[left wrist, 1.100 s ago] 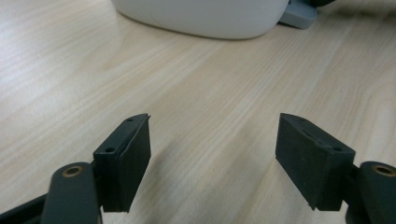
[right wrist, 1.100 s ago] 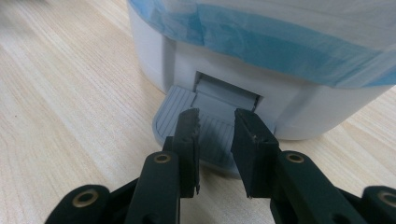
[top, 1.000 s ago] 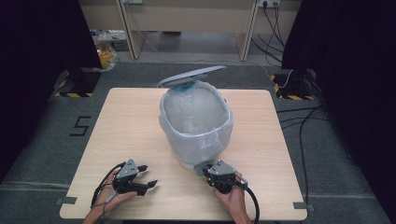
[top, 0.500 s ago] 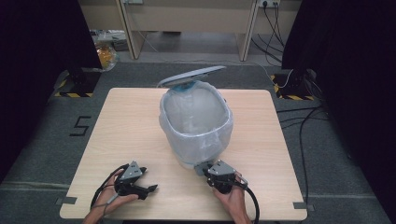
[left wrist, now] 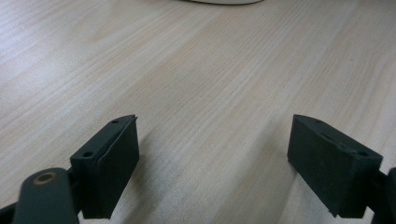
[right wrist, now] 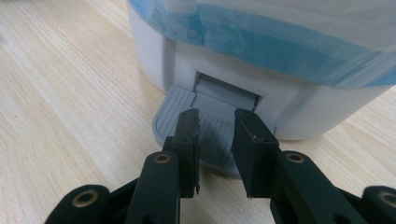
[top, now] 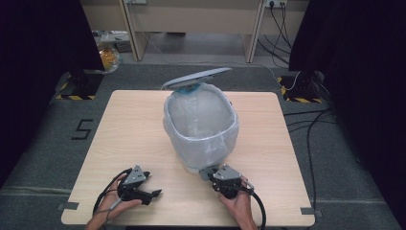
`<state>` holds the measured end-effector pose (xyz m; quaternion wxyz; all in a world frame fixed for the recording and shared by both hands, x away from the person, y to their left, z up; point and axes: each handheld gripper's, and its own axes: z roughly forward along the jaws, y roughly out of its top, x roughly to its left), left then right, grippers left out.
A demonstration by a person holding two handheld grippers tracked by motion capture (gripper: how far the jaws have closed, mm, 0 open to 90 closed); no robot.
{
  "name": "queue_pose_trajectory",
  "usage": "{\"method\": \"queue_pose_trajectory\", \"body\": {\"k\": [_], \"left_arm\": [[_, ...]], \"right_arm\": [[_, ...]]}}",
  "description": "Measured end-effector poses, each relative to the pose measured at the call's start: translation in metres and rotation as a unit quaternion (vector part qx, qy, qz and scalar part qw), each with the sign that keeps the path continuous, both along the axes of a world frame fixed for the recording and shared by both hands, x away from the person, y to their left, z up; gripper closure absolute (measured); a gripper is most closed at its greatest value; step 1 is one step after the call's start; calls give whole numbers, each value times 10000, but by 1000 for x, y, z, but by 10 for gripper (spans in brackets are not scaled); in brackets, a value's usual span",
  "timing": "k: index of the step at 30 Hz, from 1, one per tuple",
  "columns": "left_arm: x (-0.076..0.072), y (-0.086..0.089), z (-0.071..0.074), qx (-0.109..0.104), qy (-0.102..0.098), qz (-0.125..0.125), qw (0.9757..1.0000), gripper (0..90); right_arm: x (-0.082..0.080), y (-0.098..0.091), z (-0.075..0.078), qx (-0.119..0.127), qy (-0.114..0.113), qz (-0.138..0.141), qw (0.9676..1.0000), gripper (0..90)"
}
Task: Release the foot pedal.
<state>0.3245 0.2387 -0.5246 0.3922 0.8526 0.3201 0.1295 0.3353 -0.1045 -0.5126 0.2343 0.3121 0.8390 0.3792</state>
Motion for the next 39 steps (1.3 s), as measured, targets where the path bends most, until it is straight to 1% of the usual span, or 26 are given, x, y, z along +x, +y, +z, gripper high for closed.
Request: {"method": "queue_pose_trajectory", "body": {"k": [5, 10, 15, 16, 21, 24, 28, 30, 33, 36, 37, 39], "left_arm": [[0, 0, 0, -3, 1, 15, 10000, 157], [0, 0, 0, -6, 4, 30, 10000, 157], [0, 0, 0, -8, 5, 36, 10000, 157], [0, 0, 0, -8, 5, 36, 10000, 157], [0, 0, 0, 0, 13, 35, 10000, 157], [0, 0, 0, -2, 15, 36, 10000, 157], [0, 0, 0, -7, 17, 38, 10000, 158], [0, 0, 0, -8, 17, 39, 10000, 158], [1, 1, 0, 9, 17, 27, 10000, 158], [0, 0, 0, -6, 11, 45, 10000, 157], [0, 0, 0, -2, 9, 45, 10000, 157], [0, 0, 0, -6, 12, 46, 10000, 156]], "right_arm": [[-1, 1, 0, 18, -6, -39, 10000, 707], [0, 0, 0, 29, -4, -77, 10000, 684], [0, -1, 1, 56, -11, -154, 9999, 638], [1, -1, 1, 82, 1, -182, 9998, 615], [0, -2, 2, 131, -24, -248, 9996, 596], [1, -2, 2, 144, -65, -305, 9994, 547], [1, -3, 3, 160, -90, -489, 9986, 433], [1, -5, 4, 180, -77, -510, 9985, 417], [-1, -7, 7, 282, -72, -548, 9981, 396], [-3, -12, 9, 568, -77, -618, 9964, 380], [-3, -12, 10, 489, -60, -644, 9967, 374], [-3, -15, 9, 453, -25, -654, 9968, 373]]}}
